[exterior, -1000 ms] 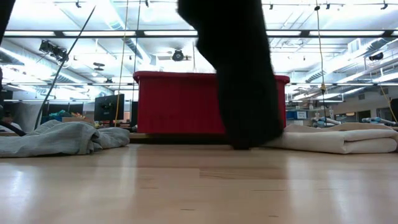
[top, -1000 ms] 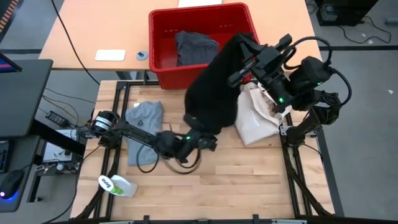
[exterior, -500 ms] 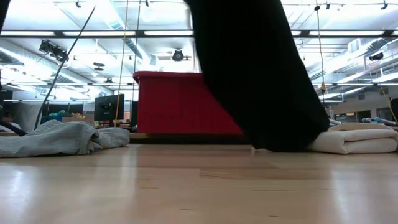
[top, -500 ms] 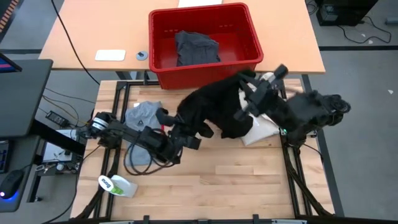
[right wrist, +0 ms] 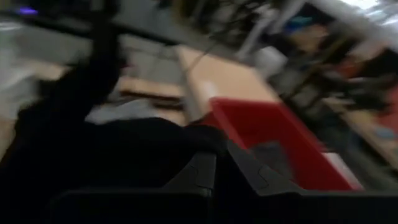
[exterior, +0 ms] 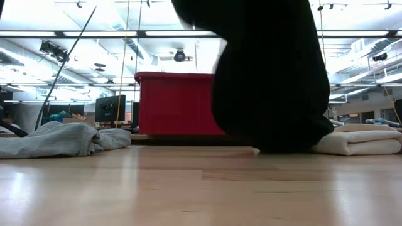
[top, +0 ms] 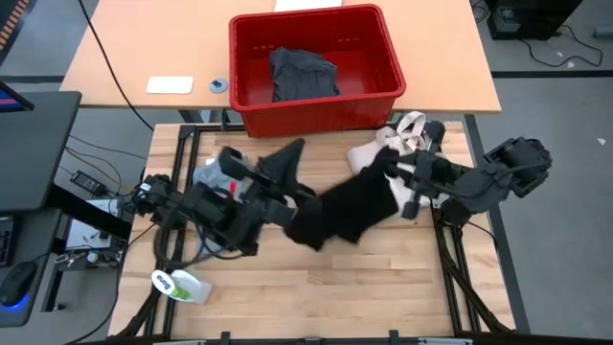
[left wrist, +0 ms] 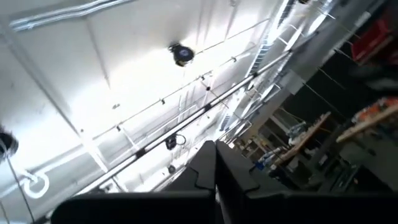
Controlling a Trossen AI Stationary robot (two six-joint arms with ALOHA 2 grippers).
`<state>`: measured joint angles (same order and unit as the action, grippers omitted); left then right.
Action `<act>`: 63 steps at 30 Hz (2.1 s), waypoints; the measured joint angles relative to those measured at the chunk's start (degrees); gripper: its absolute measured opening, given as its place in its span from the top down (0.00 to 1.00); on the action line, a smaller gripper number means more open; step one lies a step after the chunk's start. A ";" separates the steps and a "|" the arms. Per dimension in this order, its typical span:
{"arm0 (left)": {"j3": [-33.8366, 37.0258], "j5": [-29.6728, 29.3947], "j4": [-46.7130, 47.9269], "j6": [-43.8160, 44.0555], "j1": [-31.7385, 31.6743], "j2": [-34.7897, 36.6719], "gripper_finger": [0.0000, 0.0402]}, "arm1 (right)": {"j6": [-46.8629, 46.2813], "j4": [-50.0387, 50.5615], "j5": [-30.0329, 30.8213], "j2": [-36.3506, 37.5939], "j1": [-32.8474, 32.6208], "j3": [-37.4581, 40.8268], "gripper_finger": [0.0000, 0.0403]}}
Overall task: Fold Laundry from Bin
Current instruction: Fold the black shirt
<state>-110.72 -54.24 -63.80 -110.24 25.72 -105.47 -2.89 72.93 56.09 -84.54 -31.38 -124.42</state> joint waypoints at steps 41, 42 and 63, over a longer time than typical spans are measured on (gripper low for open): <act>-8.68 24.04 105.49 95.86 -9.60 -0.89 0.49 | 10.42 -2.18 -22.31 -4.02 9.26 0.96 0.48; -8.66 24.18 108.57 97.32 -9.82 -1.04 0.46 | 10.02 -0.59 -22.24 -3.57 9.30 0.96 0.46; 15.00 44.44 83.90 107.79 -11.35 -2.95 0.41 | -18.56 -2.29 -22.57 9.34 5.12 39.74 0.42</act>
<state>-95.72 -9.80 20.10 -2.45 14.37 -108.42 -21.44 70.64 33.52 -75.20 -26.26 -84.68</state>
